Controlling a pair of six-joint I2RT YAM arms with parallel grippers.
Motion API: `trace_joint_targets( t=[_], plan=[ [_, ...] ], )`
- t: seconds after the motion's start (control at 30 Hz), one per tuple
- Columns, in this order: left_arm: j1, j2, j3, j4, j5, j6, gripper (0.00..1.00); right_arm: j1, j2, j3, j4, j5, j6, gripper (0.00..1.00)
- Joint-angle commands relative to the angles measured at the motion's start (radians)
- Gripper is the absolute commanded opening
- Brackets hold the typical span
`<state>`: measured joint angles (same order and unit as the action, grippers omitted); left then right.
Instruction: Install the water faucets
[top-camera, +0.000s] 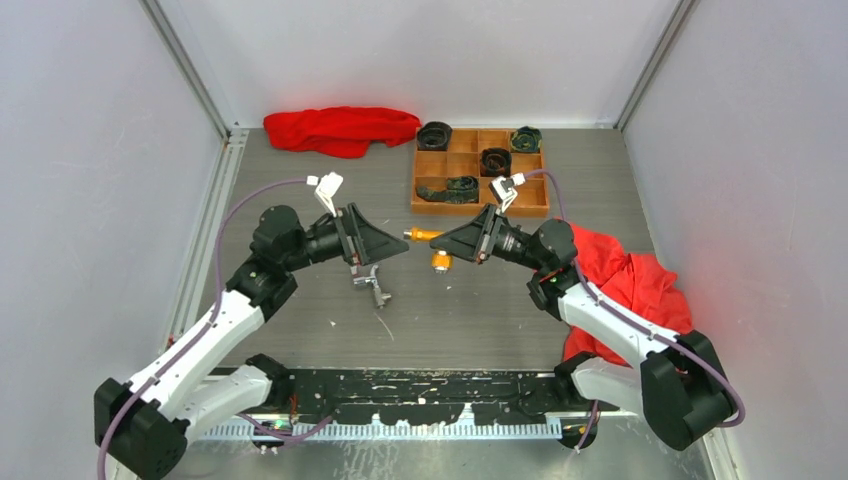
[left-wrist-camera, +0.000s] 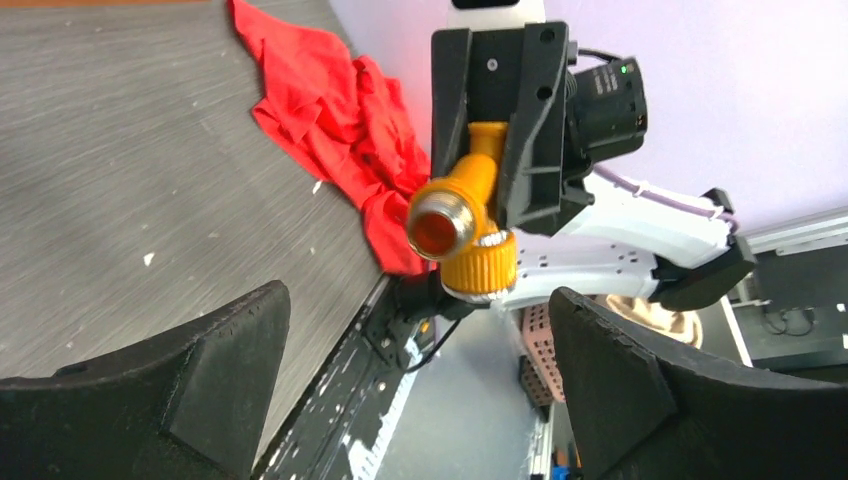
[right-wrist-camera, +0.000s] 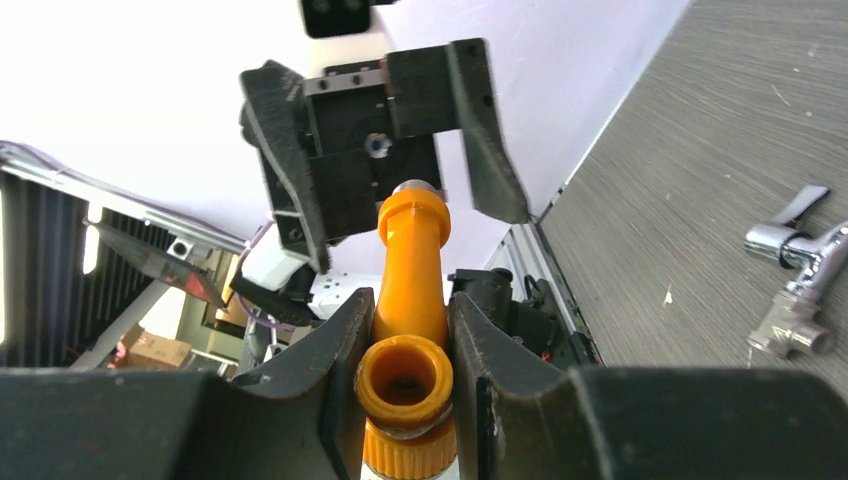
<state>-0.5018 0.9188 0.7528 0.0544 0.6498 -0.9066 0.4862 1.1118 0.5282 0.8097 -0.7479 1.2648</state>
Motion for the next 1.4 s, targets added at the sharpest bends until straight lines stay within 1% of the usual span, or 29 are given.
trace_joint_targets(
  t=[0.0,0.2,0.27,0.33,0.37,0.47,0.63,0.67,0.7,0.73,0.77,0.8,0.87,0.9,0.93,1.03,1.13,1.27,1.37],
  plan=[
    [0.000,0.053,-0.055,0.387,0.028,-0.213,0.99,0.005,-0.029,0.025,0.149,-0.029,0.039,0.01],
    [-0.045,0.134,-0.015,0.401,0.036,-0.213,0.97,0.012,-0.033,0.036,0.129,-0.056,0.026,0.01],
    [-0.061,0.148,-0.003,0.414,0.035,-0.217,0.94,0.015,-0.032,0.036,0.128,-0.063,0.017,0.01],
    [-0.072,0.167,0.007,0.437,0.051,-0.225,0.89,0.018,-0.032,0.035,0.123,-0.062,0.010,0.01],
    [-0.075,0.175,0.012,0.438,0.061,-0.226,0.81,0.018,-0.033,0.034,0.123,-0.061,0.007,0.01],
    [-0.081,0.185,0.012,0.444,0.067,-0.233,0.61,0.019,-0.034,0.032,0.116,-0.058,0.002,0.01],
    [-0.081,0.168,0.002,0.437,0.048,-0.238,0.15,0.019,-0.035,0.021,0.091,-0.050,-0.014,0.01],
    [-0.081,0.165,0.003,0.428,0.046,-0.235,0.03,0.018,-0.035,0.021,0.090,-0.051,-0.015,0.01],
    [-0.081,0.160,0.005,0.418,0.047,-0.231,0.00,0.018,-0.034,0.020,0.087,-0.056,-0.014,0.01],
    [-0.081,0.159,0.005,0.413,0.049,-0.228,0.00,0.018,-0.033,0.023,0.081,-0.060,-0.015,0.01],
    [-0.080,0.154,0.002,0.413,0.051,-0.225,0.00,0.017,-0.031,0.026,0.078,-0.066,-0.015,0.03],
    [-0.081,0.151,0.000,0.413,0.051,-0.222,0.00,0.017,-0.026,0.030,0.075,-0.071,-0.016,0.14],
    [-0.081,0.144,-0.007,0.414,0.052,-0.213,0.00,0.017,-0.020,0.044,0.066,-0.082,-0.019,0.46],
    [-0.081,0.141,-0.009,0.415,0.052,-0.210,0.00,0.017,-0.018,0.051,0.058,-0.085,-0.021,0.59],
    [-0.081,0.138,-0.012,0.416,0.055,-0.209,0.00,0.017,-0.018,0.059,0.045,-0.089,-0.027,0.65],
    [-0.081,0.140,-0.008,0.424,0.071,-0.209,0.00,0.016,-0.012,0.079,-0.003,-0.105,-0.049,0.72],
    [-0.081,0.147,-0.002,0.426,0.091,-0.206,0.00,0.017,-0.002,0.089,-0.004,-0.130,-0.048,0.72],
    [-0.081,0.158,0.007,0.429,0.125,-0.199,0.00,0.017,0.004,0.096,-0.002,-0.141,-0.041,0.68],
    [-0.081,0.162,0.014,0.412,0.130,-0.192,0.00,0.017,0.008,0.103,-0.005,-0.147,-0.042,0.60]
  ],
)
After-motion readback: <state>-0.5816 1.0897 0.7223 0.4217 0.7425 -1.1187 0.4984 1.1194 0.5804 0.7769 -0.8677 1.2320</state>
